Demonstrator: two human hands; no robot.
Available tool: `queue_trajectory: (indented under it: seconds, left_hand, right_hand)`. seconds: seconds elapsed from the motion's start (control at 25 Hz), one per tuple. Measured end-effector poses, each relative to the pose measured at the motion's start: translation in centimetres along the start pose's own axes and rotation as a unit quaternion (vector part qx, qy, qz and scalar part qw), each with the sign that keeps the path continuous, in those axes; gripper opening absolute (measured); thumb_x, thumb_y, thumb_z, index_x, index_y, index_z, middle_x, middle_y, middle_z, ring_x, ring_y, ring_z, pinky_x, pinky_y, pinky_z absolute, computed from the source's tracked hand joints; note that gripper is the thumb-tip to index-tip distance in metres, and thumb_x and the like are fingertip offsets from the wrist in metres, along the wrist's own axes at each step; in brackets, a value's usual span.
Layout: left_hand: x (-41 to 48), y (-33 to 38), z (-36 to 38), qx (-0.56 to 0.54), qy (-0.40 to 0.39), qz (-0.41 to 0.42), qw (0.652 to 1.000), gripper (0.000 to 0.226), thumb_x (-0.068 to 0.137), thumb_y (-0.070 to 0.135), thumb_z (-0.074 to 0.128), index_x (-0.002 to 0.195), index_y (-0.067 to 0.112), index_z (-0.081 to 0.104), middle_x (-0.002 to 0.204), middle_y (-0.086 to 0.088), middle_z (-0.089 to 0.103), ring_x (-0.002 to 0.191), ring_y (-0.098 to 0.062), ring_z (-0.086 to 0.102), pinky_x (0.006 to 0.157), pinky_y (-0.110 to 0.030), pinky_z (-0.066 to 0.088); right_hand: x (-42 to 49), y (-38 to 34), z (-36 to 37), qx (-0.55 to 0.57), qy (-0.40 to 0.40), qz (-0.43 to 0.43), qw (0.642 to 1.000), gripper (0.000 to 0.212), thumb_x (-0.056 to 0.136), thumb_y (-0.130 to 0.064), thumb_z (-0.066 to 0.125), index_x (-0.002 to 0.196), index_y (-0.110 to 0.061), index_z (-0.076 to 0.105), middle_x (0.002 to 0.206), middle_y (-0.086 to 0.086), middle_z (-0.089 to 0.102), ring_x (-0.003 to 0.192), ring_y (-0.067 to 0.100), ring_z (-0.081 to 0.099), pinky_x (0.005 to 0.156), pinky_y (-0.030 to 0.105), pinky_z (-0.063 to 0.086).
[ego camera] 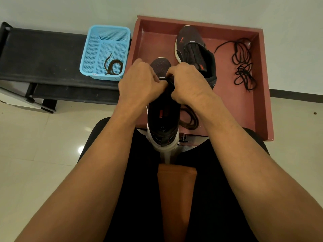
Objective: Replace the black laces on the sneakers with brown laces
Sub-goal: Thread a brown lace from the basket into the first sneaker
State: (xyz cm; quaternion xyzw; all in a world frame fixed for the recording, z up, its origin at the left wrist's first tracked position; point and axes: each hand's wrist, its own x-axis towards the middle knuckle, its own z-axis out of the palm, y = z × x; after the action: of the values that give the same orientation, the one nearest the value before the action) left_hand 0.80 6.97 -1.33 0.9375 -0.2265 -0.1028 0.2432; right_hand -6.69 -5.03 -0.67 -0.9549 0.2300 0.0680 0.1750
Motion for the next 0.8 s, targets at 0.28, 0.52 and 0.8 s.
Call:
queue_trajectory:
  seconds: [0.28,0.52,0.8]
  left_hand:
    - [0.2,-1.3,-0.7,-0.146,-0.047,-0.029,0.988,0.01,0.085,0.033,0.076,0.081,0.025,0.078,0.064,0.012,0.064,0.063,-0.003,0.062,0.067,-0.026,0.053]
    - [0.5,-2.2,-0.3,-0.232,-0.039,-0.03,0.972,0.019,0.079,0.045,0.08,0.083,0.028,0.075,0.073,0.005,0.069,0.075,-0.015,0.069,0.079,-0.053,0.063]
    - [-0.2,-2.4,0.4,-0.07,-0.059,-0.077,0.993,0.049,0.075,0.051,0.085,0.108,0.019,0.069,0.097,-0.001,0.073,0.092,-0.024,0.073,0.085,-0.043,0.062]
  right_hand:
    - [-0.4,0.4,-0.2,0.036,0.068,-0.024,0.997,0.031,0.091,-0.023,0.077,0.118,-0.038,0.076,0.117,-0.003,0.071,0.111,0.024,0.067,0.081,0.038,0.056]
    - [0.6,1.0,0.1,0.175,0.088,-0.041,0.98,0.008,0.092,-0.034,0.079,0.099,-0.036,0.081,0.09,-0.014,0.075,0.089,0.004,0.072,0.087,0.034,0.063]
    - [1.3,0.9,0.7,0.179,0.07,-0.028,0.981,0.007,0.089,-0.031,0.082,0.096,-0.033,0.08,0.081,-0.015,0.073,0.081,0.001,0.07,0.085,0.032,0.062]
